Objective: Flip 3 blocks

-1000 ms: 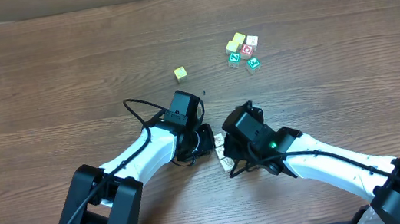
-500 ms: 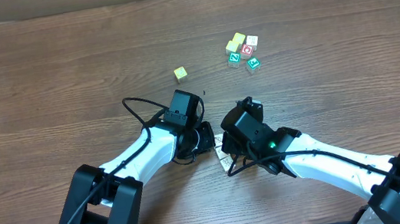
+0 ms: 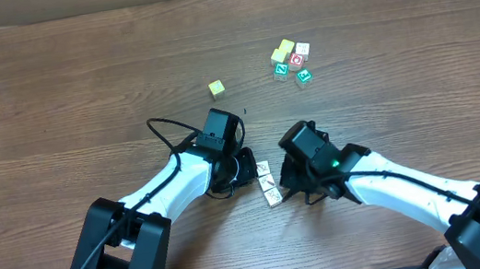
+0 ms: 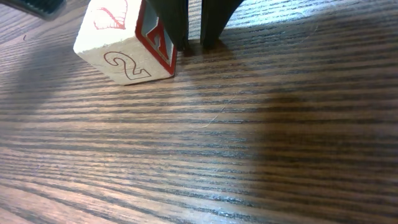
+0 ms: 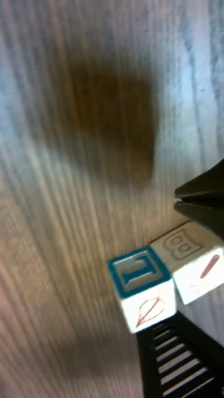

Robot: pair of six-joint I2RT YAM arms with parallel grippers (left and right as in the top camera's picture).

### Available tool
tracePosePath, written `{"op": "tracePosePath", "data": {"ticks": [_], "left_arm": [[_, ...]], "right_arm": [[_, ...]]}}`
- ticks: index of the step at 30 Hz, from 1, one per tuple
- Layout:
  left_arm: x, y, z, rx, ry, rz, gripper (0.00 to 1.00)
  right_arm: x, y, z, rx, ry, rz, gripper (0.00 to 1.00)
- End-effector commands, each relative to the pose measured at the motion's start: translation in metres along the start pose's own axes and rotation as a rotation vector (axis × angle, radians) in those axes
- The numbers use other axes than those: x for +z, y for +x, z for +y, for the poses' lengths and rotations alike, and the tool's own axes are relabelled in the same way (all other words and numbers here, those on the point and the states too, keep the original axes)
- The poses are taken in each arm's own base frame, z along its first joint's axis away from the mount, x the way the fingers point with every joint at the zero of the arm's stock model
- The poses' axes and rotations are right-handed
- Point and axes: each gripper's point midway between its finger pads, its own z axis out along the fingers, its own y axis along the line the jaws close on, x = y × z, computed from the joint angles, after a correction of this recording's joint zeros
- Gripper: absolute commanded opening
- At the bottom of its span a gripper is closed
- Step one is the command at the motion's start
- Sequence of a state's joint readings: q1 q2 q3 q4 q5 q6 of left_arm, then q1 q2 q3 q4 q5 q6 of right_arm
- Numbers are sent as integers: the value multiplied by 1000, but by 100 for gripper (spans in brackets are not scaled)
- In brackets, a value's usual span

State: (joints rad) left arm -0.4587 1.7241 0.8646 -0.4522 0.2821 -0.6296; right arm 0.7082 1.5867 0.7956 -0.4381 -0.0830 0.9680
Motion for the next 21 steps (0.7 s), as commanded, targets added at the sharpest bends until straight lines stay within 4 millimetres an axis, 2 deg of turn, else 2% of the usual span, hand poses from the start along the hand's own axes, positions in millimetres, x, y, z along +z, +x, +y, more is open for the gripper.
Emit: {"op": "tracePosePath", "data": {"ticks": [1, 7, 11, 13, 16, 19, 21], "left_arm": [[9, 10, 15, -11, -58, 31, 4], [7, 14, 23, -23, -92, 46, 4], [6, 12, 31, -39, -120, 37, 4], [6, 10, 31, -45, -116, 31, 4], [7, 9, 25, -40, -91, 28, 4], [6, 19, 20, -49, -56, 79, 4], [5, 27, 26, -77, -80, 113, 4]], "right_arm": [[-10, 19, 16, -2, -87, 107, 4], [-10, 27, 5, -6, -35, 128, 4], [-10, 31, 7, -8, -46, 150, 4], [-10, 30, 7, -9, -45, 144, 4], [-8, 13, -3, -18, 13, 48, 4], [-8, 10, -5, -19, 25, 29, 4], [-8, 11, -6, -17, 30, 35, 4]]}}
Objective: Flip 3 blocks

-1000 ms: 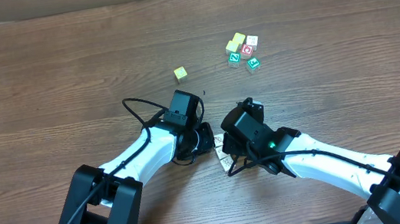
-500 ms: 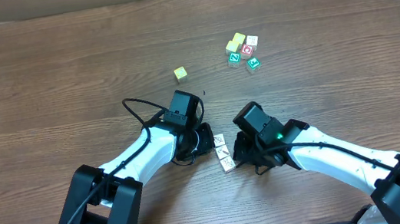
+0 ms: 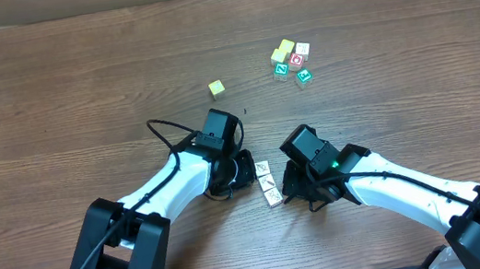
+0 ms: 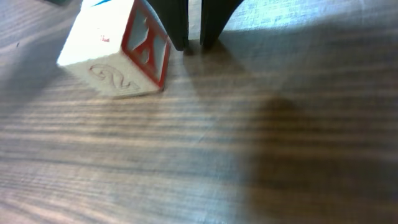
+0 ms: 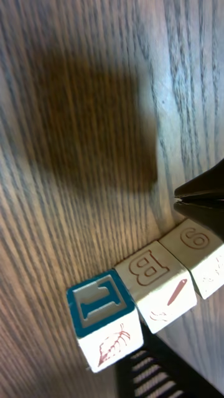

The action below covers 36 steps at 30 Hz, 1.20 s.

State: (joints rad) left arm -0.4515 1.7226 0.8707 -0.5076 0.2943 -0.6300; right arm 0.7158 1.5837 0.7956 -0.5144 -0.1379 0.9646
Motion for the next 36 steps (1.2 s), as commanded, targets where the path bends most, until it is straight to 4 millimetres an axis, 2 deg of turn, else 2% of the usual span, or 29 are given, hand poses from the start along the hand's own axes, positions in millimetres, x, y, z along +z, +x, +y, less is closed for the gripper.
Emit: {"op": "tracePosePath", "data": {"ticks": [1, 3, 8, 11, 16, 21, 36], "left_arm": [[8, 22, 25, -61, -83, 82, 4], [6, 29, 35, -60, -127, 109, 4], [1, 45, 15, 28, 33, 222, 4], [-3, 50, 10, 42, 99, 264, 4], [-8, 50, 5, 31, 167, 283, 4], [-9, 48, 0, 34, 198, 281, 4], [-6, 40, 0, 32, 188, 245, 4]], "right_arm": [[-8, -7, 2, -15, 0, -50, 4], [-7, -7, 1, -14, 6, -50, 4], [-8, -9, -1, -14, 17, -65, 4], [-8, -15, -6, -11, 40, -96, 4], [-9, -20, 6, -46, -11, -113, 4], [-8, -9, 14, -50, -54, -53, 4], [-1, 10, 11, -42, -79, 30, 4]]}}
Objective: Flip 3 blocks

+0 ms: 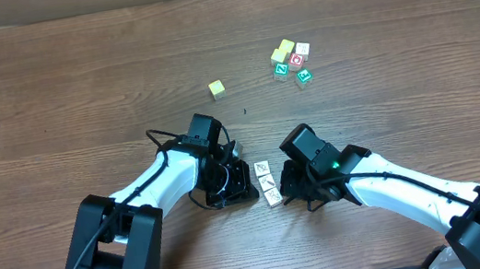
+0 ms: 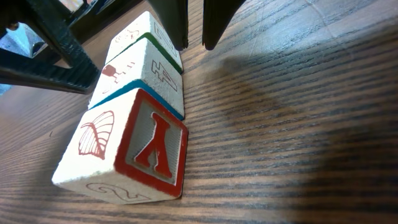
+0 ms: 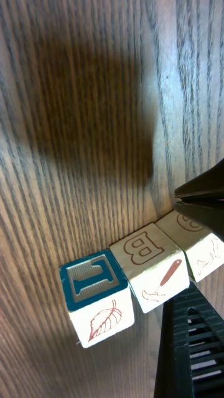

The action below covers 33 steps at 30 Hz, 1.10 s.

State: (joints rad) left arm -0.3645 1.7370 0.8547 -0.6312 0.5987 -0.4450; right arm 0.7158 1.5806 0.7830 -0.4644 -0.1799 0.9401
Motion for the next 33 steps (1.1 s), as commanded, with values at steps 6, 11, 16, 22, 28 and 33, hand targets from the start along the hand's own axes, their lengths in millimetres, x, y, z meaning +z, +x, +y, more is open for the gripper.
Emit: {"op": "tracePosePath", "data": {"ticks": [6, 11, 16, 22, 28, 33], "left_arm": [[3, 1, 5, -8, -11, 6, 4], [3, 0, 7, -8, -23, 1, 4], [3, 0, 9, -9, -33, -3, 4], [2, -7, 18, -10, -88, -40, 4], [-1, -27, 26, -7, -147, -133, 4], [-2, -39, 25, -7, -150, -183, 4]], "right_arm": [[0, 19, 13, -41, -70, 46, 4], [0, 24, 17, -58, -79, 56, 4], [1, 21, 15, -59, -65, 34, 4], [0, -6, 0, -47, 21, -109, 4], [-3, -21, 11, -52, -18, -180, 4], [-2, -19, 17, -56, -47, -166, 4]]}}
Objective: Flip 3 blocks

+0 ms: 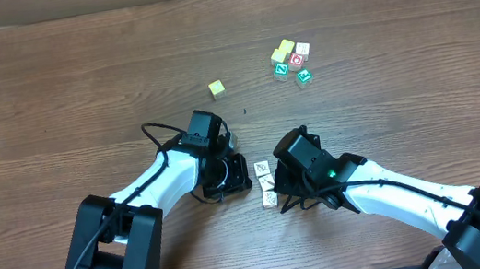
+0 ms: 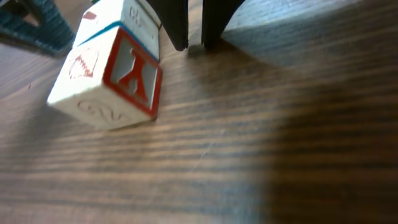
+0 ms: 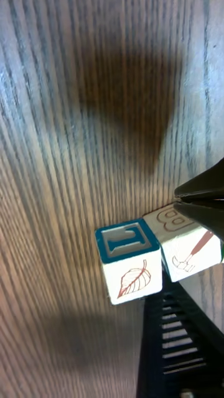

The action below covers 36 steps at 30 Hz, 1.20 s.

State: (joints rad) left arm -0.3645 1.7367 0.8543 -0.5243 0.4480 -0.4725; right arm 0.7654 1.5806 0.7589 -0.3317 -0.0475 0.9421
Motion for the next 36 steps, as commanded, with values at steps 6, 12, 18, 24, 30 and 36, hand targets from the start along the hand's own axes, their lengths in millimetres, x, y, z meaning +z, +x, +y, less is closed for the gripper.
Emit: {"op": "tracePosePath", "data": {"ticks": [6, 12, 18, 24, 30, 36], "left_arm": [[3, -14, 9, -29, -41, -65, 4], [3, -15, 8, -27, -40, -68, 4], [3, -15, 8, -27, -40, -68, 4], [3, -15, 8, -27, -40, -67, 4], [3, -16, 9, -26, -43, -71, 4], [2, -17, 12, -27, -64, -79, 4]], "right_arm": [[-6, 5, 8, 3, -52, 35, 4], [-6, 5, 9, 2, -56, 36, 4], [-6, 10, 13, -11, -64, 43, 4], [-6, 10, 16, -22, -71, 36, 4], [-6, -8, 5, -18, -7, -71, 5], [-5, -5, 1, -23, 9, -56, 4]]}}
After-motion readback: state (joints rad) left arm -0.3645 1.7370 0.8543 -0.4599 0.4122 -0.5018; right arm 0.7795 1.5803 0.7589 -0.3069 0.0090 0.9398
